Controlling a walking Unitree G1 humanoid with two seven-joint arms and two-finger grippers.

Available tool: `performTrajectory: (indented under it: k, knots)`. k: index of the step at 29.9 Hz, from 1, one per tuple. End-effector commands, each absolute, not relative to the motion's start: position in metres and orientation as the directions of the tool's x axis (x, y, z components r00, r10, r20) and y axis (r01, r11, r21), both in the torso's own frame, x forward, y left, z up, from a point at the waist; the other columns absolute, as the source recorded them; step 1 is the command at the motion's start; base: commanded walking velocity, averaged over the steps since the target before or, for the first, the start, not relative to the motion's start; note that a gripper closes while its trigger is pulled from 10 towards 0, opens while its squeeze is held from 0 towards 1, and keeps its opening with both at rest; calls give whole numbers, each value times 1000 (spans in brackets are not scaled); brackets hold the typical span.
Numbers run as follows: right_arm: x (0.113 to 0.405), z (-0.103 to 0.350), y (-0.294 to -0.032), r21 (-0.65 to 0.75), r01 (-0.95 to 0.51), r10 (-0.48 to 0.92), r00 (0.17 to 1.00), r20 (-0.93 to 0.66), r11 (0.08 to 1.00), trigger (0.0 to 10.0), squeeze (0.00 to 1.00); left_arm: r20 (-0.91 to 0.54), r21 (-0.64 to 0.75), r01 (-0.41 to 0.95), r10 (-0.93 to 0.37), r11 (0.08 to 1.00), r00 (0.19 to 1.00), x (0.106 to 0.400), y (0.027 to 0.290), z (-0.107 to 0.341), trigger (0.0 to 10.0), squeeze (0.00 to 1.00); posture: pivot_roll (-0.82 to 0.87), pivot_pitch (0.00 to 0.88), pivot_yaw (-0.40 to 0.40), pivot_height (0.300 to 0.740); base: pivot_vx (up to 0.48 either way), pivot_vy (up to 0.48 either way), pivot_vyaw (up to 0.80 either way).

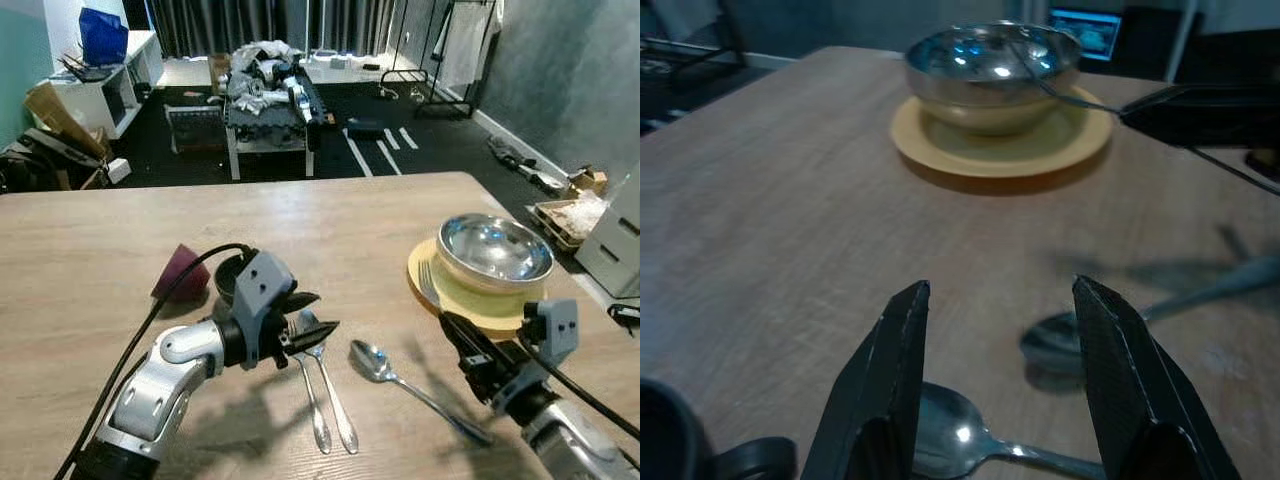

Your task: Setting the table

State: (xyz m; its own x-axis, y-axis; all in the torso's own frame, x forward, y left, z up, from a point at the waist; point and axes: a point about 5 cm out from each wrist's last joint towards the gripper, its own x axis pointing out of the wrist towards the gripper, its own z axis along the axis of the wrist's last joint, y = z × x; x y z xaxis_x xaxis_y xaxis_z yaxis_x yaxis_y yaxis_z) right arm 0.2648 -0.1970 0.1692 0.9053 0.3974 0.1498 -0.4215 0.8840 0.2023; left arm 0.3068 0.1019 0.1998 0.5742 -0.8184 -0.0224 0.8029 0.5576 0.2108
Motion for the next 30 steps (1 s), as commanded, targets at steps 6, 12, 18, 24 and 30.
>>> performTrajectory:
  k: [6, 12, 18, 24, 30]
  knots:
    - [269, 169, -189, 212, -382, 358, 923, 143, 900, 10000, 0, 0, 176, 774, -786, 609, 618, 306, 100, 196, 10000, 0, 90, 47, 67, 740, 0, 0, 0]
    - [271, 167, -192, 230, -337, 315, 940, 130, 913, 10000, 0, 11, 173, 760, -773, 627, 635, 307, 99, 196, 10000, 0, 88, 44, 66, 740, 0, 0, 0]
    - [273, 169, -187, 231, -296, 268, 952, 148, 927, 10000, 0, 57, 146, 739, -752, 657, 657, 308, 94, 201, 10000, 0, 86, 42, 65, 740, 0, 0, 0]
    - [275, 174, -177, 238, -303, 265, 948, 178, 923, 10000, 0, 100, 91, 740, -746, 666, 659, 307, 90, 207, 10000, 0, 87, 45, 65, 740, 0, 0, 0]
    - [276, 177, -174, 242, -301, 259, 947, 189, 923, 10000, 0, 130, 24, 766, -761, 643, 635, 303, 91, 211, 10000, 0, 89, 47, 63, 740, 0, 0, 0]
